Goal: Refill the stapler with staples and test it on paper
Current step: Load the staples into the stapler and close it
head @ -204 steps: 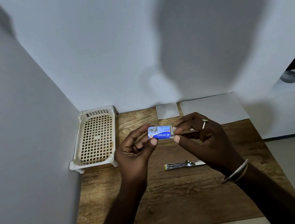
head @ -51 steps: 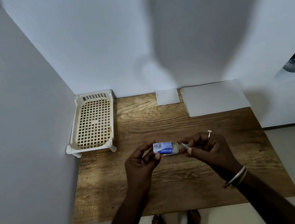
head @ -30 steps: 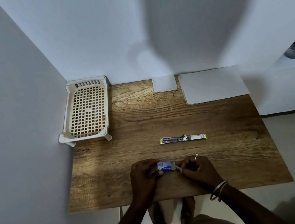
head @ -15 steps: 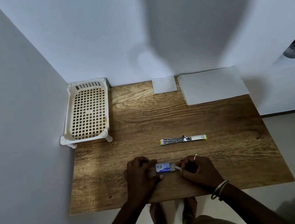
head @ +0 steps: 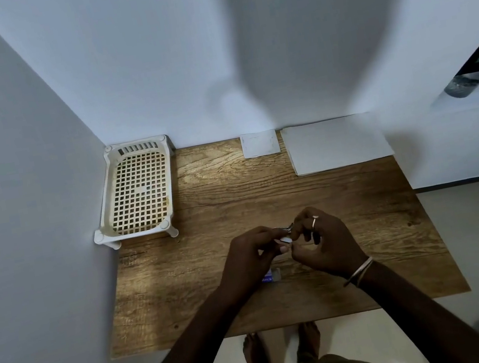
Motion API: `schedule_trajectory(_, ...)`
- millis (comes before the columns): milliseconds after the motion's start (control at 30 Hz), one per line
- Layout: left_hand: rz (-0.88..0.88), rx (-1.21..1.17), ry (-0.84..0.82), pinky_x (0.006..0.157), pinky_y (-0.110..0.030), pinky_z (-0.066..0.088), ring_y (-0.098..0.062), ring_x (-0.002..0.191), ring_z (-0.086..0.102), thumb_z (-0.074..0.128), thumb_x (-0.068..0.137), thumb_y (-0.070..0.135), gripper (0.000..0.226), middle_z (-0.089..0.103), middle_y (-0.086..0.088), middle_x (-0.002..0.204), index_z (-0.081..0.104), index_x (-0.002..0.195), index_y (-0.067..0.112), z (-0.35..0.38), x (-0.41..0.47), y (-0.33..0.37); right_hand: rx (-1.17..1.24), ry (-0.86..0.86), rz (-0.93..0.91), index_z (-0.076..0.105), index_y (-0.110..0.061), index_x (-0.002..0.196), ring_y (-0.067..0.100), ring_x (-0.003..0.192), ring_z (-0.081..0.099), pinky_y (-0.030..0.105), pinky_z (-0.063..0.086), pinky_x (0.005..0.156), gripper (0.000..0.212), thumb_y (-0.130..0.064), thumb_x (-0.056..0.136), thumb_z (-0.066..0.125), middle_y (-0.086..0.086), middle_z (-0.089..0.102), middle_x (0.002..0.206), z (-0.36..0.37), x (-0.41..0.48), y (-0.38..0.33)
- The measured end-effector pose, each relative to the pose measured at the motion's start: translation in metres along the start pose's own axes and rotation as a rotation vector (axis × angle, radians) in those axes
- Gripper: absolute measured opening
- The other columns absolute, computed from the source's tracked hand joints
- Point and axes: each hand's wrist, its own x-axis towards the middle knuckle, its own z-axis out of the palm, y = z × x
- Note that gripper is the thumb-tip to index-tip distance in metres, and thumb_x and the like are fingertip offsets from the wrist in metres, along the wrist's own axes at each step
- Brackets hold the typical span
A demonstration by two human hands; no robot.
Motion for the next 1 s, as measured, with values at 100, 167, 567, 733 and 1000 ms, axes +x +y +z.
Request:
schedule_trajectory(100,-0.004,-0.024,0.036,0.076,-0.015,0.053,0.005,0.086,0.069,0.082,0.083,0.016,0.027,0.079,0.003,0.099,0.080,0.110,0.015,0.002,0.005,0.001,-0.032,-0.008,-0.013,0.064,-0.023,0.078,0.009,0.066,0.055,0.025,0.042,0.053,0.017,-0.024,0.070,0.078,-0.009,0.057,0.085,-0.007,0.005,-0.003)
schedule_trajectory(167,-0.014,-0.038,0.052,0.075,-0.019,0.055,-0.001,0.084,0.071,0.082,0.083,0.013,0.023,0.079,0.003,0.096,0.081,0.106,0.014,0.003,0.008,0.001,-0.033,-0.024,-0.023,0.066,-0.023,0.080,0.009,0.067,0.056,0.025,0.044,0.054,0.014,-0.026,0.071,0.077,-0.009,0.059,0.086,-0.011,0.007,-0.005)
schedule_trajectory(567,-0.037,0.047,0.081,0.073,-0.020,0.054,-0.006,0.079,0.072,0.085,0.080,0.020,0.022,0.080,0.002,0.090,0.083,0.102,0.017,-0.001,0.020,0.001,-0.331,-0.111,-0.118,0.079,-0.025,0.094,0.011,0.078,0.063,0.029,0.051,0.057,0.023,-0.044,0.080,0.077,-0.008,0.067,0.091,-0.026,0.026,-0.012)
schedule_trajectory(733,-0.084,-0.011,0.105,0.074,-0.012,0.052,0.001,0.080,0.071,0.086,0.078,0.017,0.022,0.081,0.002,0.090,0.083,0.100,0.018,0.004,0.024,-0.005,-0.383,-0.134,-0.137,0.081,-0.024,0.092,0.013,0.074,0.062,0.027,0.048,0.055,0.023,-0.044,0.079,0.080,-0.006,0.068,0.084,-0.023,0.036,-0.008)
schedule_trajectory(1000,-0.167,0.109,0.018,0.080,-0.013,0.050,-0.003,0.099,0.066,0.088,0.076,0.031,0.049,0.071,0.008,0.115,0.073,0.122,0.023,0.004,0.036,-0.037,-0.439,-0.222,-0.025,0.080,-0.024,0.092,0.016,0.081,0.063,0.032,0.050,0.070,0.022,-0.039,0.078,0.075,-0.004,0.070,0.091,-0.008,0.049,0.018)
